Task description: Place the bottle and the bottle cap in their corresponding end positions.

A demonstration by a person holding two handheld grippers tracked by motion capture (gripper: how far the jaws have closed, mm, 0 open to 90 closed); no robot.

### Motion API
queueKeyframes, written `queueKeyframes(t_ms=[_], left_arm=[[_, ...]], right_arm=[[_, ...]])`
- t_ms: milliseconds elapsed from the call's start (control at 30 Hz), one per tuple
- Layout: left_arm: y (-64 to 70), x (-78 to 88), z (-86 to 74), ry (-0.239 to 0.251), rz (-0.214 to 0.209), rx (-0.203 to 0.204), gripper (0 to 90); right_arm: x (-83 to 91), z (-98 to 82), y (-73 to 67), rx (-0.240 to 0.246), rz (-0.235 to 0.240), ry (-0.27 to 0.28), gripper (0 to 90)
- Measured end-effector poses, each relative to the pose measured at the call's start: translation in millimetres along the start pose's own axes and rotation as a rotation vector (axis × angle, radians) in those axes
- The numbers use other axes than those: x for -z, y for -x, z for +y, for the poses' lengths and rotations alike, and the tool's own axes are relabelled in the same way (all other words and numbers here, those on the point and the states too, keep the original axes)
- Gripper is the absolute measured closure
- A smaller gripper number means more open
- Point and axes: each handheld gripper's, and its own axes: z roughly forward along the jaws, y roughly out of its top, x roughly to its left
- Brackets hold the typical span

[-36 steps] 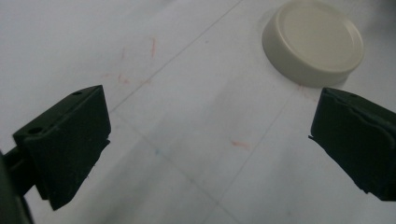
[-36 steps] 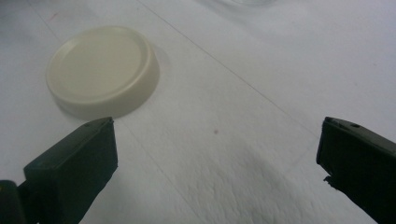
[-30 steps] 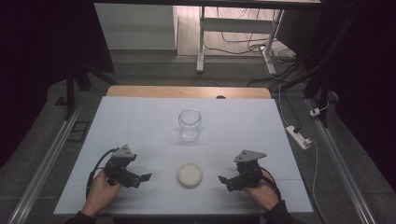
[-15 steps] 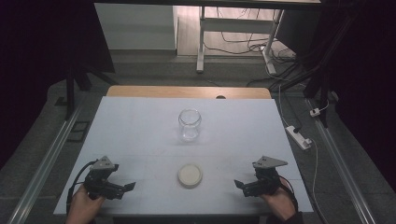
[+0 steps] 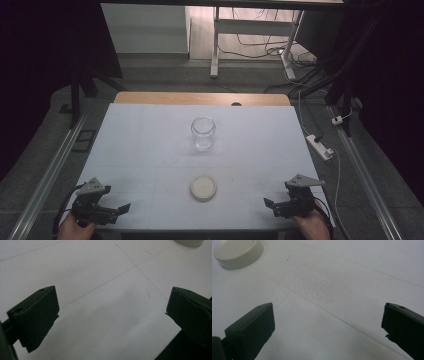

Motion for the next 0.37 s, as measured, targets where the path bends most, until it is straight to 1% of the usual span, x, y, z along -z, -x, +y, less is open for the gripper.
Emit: queueKeyframes(t_ms=[33, 133, 233, 367], left_arm=[[-0.6, 1.0, -1.7, -0.004, 0.003, 0.003, 0.0], [-1.1, 5.7, -6.1, 0.010, 0.012, 0.016, 0.0], [-2.0, 9.7, -10.3, 0.005, 0.028, 0.023, 0.0], [-4.3, 11.3, -11.6, 0.011, 0.023, 0.039, 0.0]], right_arm=[[1.1, -1.2, 0.8, 0.000, -0.003, -0.002, 0.0], [4.0, -3.7, 1.1, -0.012, -0.012, -0.006, 0.0], [6.5, -5.3, 0.7, -0.019, -0.014, -0.013, 0.0], [6.8, -5.8, 1.4, -0.030, -0.012, -0.019, 0.0]])
